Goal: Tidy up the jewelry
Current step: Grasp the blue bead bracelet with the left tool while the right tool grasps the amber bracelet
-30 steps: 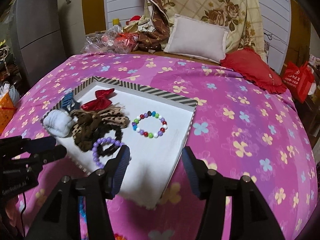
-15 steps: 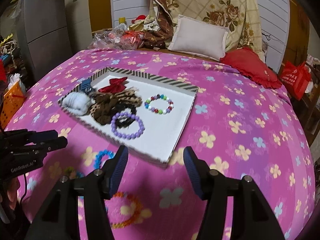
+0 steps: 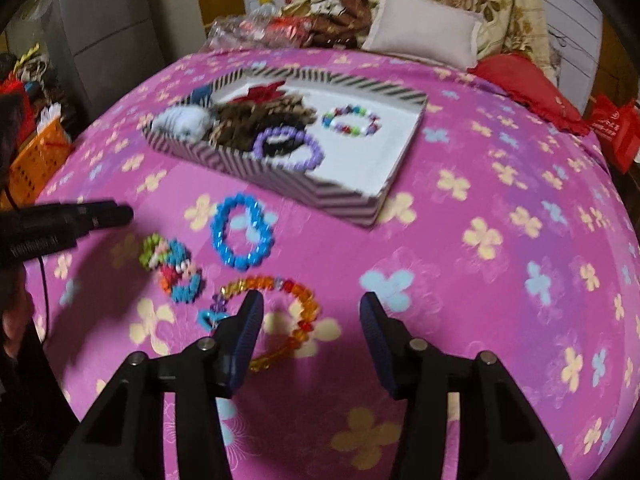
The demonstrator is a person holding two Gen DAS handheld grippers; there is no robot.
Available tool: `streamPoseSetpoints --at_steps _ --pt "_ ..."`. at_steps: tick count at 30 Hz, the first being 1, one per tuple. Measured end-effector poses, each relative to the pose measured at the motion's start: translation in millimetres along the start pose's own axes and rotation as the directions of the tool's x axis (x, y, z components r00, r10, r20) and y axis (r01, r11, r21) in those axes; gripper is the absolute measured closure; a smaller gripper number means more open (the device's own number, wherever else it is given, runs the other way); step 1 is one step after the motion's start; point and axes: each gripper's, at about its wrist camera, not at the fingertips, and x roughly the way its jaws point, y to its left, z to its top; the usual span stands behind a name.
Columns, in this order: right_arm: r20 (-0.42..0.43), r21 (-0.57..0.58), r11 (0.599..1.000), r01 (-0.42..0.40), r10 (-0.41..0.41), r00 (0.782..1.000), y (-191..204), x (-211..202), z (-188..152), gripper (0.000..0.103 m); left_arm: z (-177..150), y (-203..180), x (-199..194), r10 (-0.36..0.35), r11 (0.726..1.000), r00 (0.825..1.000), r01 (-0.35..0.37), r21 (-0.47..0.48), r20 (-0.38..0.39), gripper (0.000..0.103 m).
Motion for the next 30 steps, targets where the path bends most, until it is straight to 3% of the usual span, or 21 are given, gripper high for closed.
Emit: streamPoseSetpoints --at_steps 11,20,30 --pt "-0.025 -0.026 0.999 0.036 -0.036 0.999 5 12 -2 0.053 2 10 3 0.005 0.999 1.0 -0.006 -0.036 -0.015 0.08" --pt "-0.01 -0.026 0.999 0.047 -0.047 0.999 -2 16 -2 0.061 13 -13 11 -0.035 0.999 0.999 0.035 -0.023 -0.029 0.08" --pt "0.01 -0.04 0.998 0.044 -0.043 0.999 -2 16 -4 0.061 26 -44 39 -0.054 0.999 0.995 0.053 -0.009 -0.079 0.08"
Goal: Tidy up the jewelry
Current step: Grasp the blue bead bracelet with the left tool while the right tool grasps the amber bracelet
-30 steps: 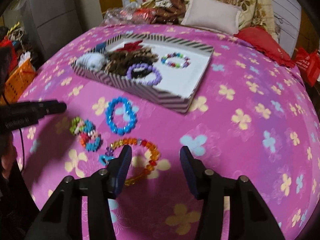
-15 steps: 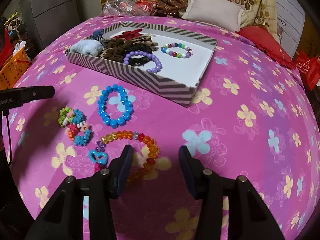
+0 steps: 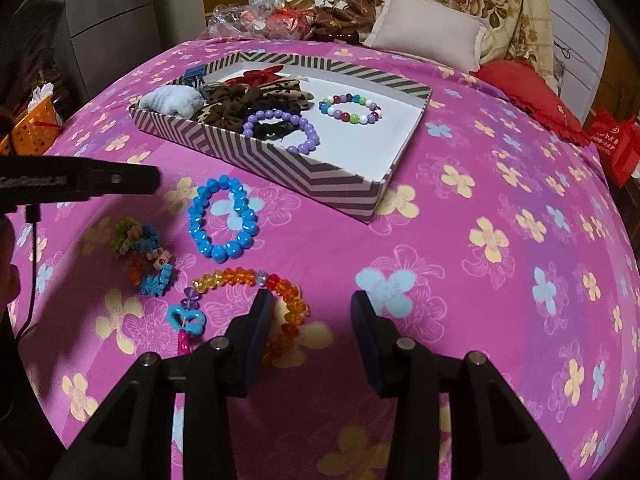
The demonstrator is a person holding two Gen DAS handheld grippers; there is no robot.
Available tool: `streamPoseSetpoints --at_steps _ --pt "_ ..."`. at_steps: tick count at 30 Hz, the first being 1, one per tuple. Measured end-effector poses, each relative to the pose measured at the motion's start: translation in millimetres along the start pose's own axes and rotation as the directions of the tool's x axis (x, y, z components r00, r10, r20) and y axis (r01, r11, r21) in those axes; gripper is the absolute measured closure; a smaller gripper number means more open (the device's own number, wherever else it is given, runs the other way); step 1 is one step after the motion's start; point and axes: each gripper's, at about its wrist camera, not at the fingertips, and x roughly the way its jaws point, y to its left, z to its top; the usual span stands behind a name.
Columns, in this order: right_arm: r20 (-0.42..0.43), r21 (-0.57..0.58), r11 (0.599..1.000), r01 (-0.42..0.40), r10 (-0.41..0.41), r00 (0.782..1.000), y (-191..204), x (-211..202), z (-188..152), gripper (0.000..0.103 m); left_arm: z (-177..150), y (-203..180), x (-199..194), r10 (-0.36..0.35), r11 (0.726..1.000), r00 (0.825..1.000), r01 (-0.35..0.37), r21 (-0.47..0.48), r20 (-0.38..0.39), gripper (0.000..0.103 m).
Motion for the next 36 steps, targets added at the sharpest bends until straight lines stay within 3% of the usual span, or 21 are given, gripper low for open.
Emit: streamPoseSetpoints --at_steps 11,26,28,30,32,36 --pt "0.03 -0.001 1.0 -0.016 0.016 0.999 -3 0 -2 0.061 3 -18 24 0.009 0.999 0.999 -0.008 0.037 -0.036 0.08" --pt "0.035 -0.012 1.0 -0.019 0.019 0.999 -4 1 -1 0.06 5 -34 31 0.087 0.988 0.996 -0.084 0.132 -0.012 0.079" --pt "0.036 -0.019 1.0 -0.014 0.014 0.999 -3 1 -1 0.063 5 -34 31 0.082 0.986 0.997 -0.081 0.147 -0.001 0.08" --pt "0.038 -0.019 1.0 -0.01 0.011 0.999 -5 -1 -1 0.085 5 -30 31 0.059 0.989 0.998 -0.059 0.134 0.006 0.086" --pt "0.04 -0.014 1.0 -0.015 0.016 0.999 -7 -1 -2 0.088 6 -26 30 0.047 0.991 0.999 -0.047 0.124 0.003 0.098" --pt "0.04 -0.018 1.0 -0.011 0.012 0.999 -8 -2 -3 0.089 6 -23 30 0.028 0.993 1.0 -0.027 0.118 -0.001 0.103"
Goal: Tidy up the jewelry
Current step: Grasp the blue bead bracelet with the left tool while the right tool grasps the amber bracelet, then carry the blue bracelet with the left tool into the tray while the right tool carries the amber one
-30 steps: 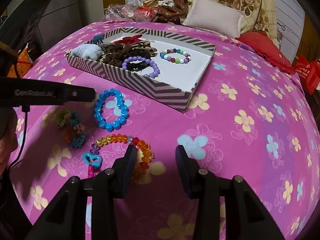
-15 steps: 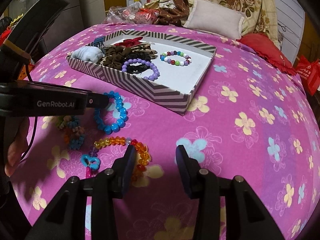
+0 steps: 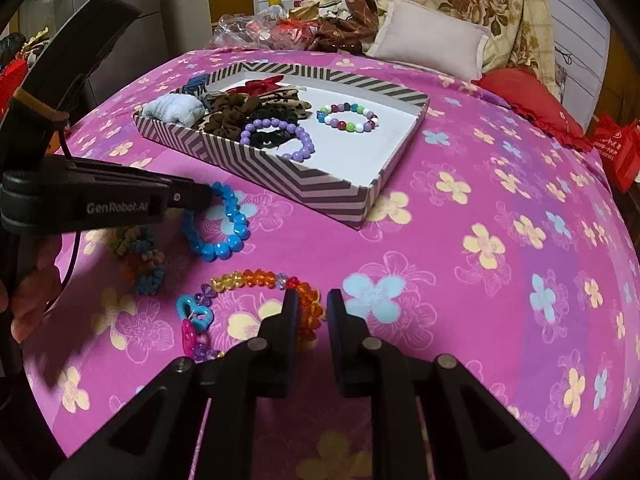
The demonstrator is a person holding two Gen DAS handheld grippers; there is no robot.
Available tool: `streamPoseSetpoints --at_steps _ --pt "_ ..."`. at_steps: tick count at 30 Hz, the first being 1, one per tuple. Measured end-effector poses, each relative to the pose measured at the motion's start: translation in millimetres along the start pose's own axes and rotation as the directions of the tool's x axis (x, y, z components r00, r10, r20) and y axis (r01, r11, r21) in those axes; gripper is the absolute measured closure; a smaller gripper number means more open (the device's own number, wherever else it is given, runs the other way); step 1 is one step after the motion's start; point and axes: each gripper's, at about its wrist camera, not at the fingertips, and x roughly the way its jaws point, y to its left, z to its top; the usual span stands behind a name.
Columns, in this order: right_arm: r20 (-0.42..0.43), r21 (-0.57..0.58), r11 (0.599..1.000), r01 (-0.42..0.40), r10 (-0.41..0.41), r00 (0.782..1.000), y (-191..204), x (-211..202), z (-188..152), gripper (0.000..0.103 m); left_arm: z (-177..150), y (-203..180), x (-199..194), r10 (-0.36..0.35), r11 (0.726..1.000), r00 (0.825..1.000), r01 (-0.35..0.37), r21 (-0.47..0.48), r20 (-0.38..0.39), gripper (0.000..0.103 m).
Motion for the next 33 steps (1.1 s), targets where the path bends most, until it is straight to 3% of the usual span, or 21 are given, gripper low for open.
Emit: streamPoseSetpoints --at_steps 8,19,27,33 --pt "0.037 -0.012 1.0 -0.011 0.012 0.999 3 -12 -2 0.093 -2 0 -11 -0.021 1.0 0.999 0.021 0.002 0.037 0.103" --pt "0.1 -0.039 0.999 -0.019 0.023 0.995 9 -44 21 0.093 7 5 -57 -0.043 0.999 0.991 0.041 0.019 0.123 0.103" --pt "0.158 -0.074 0.997 0.003 0.009 0.987 5 -73 54 0.093 17 11 -87 -0.028 0.999 0.984 0.024 0.026 0.177 0.103" --pt "0.194 -0.033 0.999 -0.021 0.027 0.981 -9 -75 89 0.093 25 21 -95 -0.006 1.0 0.981 0.004 0.01 0.194 0.103"
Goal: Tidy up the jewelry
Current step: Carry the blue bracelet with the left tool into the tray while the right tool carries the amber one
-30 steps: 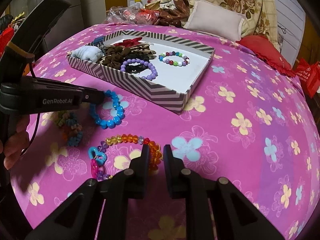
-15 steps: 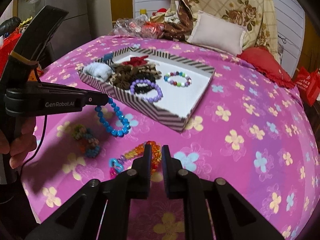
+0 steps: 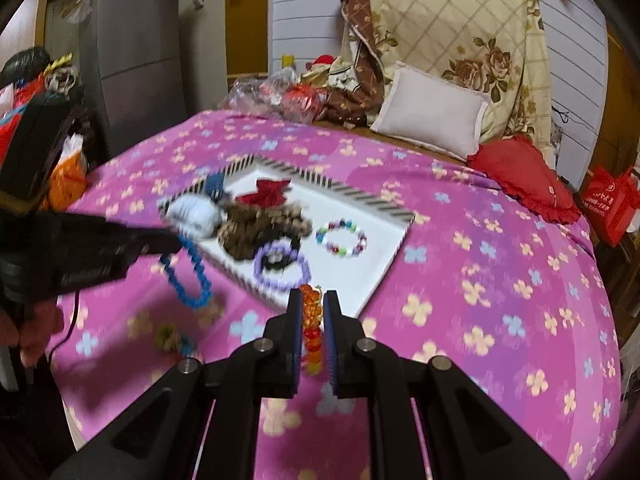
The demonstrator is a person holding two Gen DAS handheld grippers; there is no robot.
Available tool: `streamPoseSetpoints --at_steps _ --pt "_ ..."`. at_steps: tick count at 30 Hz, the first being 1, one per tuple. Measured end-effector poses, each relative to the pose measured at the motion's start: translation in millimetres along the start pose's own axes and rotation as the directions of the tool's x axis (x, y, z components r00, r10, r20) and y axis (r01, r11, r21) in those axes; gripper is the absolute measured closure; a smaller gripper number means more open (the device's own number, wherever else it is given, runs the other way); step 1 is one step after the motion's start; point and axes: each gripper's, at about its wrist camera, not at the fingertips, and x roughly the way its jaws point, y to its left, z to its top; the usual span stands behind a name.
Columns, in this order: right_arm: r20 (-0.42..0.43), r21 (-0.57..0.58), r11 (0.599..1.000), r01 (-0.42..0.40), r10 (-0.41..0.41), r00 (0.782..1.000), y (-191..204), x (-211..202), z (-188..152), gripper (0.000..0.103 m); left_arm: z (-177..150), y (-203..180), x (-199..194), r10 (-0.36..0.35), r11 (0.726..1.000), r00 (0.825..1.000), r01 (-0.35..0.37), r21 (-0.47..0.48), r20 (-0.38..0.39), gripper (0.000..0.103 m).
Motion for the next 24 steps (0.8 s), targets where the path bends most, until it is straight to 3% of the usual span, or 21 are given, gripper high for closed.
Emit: streamPoseSetpoints --at_steps 7,14,20,22,24 --pt "-0.069 0.023 0.999 -0.046 0.047 0.996 -3 56 20 0.093 9 12 3 0.034 0.999 0.999 -0.034 -0.003 0.002 0.103" --pt "-0.172 0.028 0.999 0.038 -0.032 0.985 -33 121 19 0.093 30 14 13 0.06 0.998 0.998 -0.06 0.021 0.005 0.103" --pt "-0.178 0.037 0.997 0.061 -0.054 0.983 -48 142 17 0.093 57 1 39 0.068 0.996 0.998 -0.068 0.059 -0.003 0.103" --pt "-0.161 0.059 0.996 0.061 -0.05 0.986 -51 138 17 0.087 70 -3 52 0.059 0.997 0.998 -0.058 0.057 -0.011 0.103" --pt "-0.133 0.094 0.995 0.039 -0.027 0.991 -56 128 15 0.071 81 -8 63 0.043 0.998 0.999 -0.042 0.054 -0.023 0.103"
